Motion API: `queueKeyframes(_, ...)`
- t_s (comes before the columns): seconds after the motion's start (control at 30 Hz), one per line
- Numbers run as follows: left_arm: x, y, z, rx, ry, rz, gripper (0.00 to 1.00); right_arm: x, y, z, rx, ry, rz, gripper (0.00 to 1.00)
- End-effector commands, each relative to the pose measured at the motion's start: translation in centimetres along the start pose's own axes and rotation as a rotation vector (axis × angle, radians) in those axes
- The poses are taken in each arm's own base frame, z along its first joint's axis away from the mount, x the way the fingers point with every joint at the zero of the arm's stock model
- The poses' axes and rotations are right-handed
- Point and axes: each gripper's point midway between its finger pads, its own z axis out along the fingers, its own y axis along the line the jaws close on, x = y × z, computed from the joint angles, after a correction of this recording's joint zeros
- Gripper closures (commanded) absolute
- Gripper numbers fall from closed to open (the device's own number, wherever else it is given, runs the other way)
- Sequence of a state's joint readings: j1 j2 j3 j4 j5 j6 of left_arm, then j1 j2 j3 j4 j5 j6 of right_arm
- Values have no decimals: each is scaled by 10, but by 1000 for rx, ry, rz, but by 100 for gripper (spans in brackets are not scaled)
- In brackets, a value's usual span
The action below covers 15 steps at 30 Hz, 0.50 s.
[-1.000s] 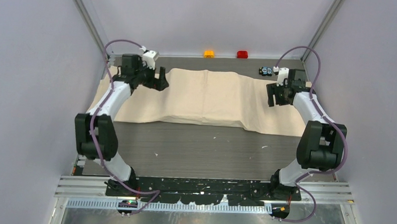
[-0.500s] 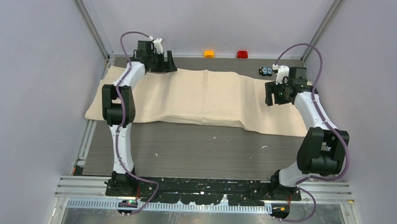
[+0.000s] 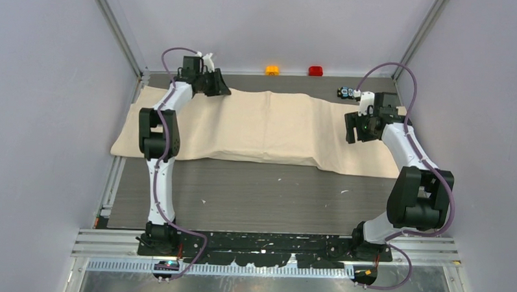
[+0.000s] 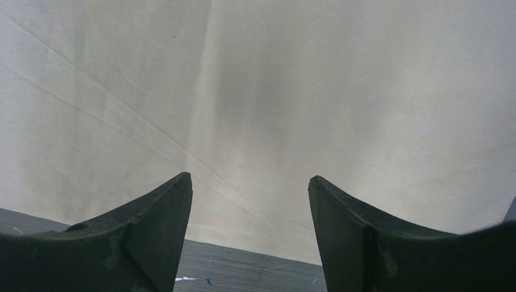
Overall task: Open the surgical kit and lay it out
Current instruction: Open the surgical kit at the center of the board.
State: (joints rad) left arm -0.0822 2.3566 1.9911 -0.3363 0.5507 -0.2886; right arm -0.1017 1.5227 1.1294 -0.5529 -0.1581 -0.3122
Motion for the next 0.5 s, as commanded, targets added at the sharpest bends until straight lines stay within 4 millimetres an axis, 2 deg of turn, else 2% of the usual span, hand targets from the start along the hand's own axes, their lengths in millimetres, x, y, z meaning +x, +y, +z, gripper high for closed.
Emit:
queueKeyframes(0.0,-18,-16,-14,48,-49,37,73,-16,-7,-4,31,-47,-14,26)
queueKeyframes(0.17,-18,-19,-17,54,-44,50,87,-19,-10,-2,39,-42,-17,26)
queueKeyframes(0.47,-30,-33,-36,65,-75,105,89,-21,-12,-2,44,-35,-31,26)
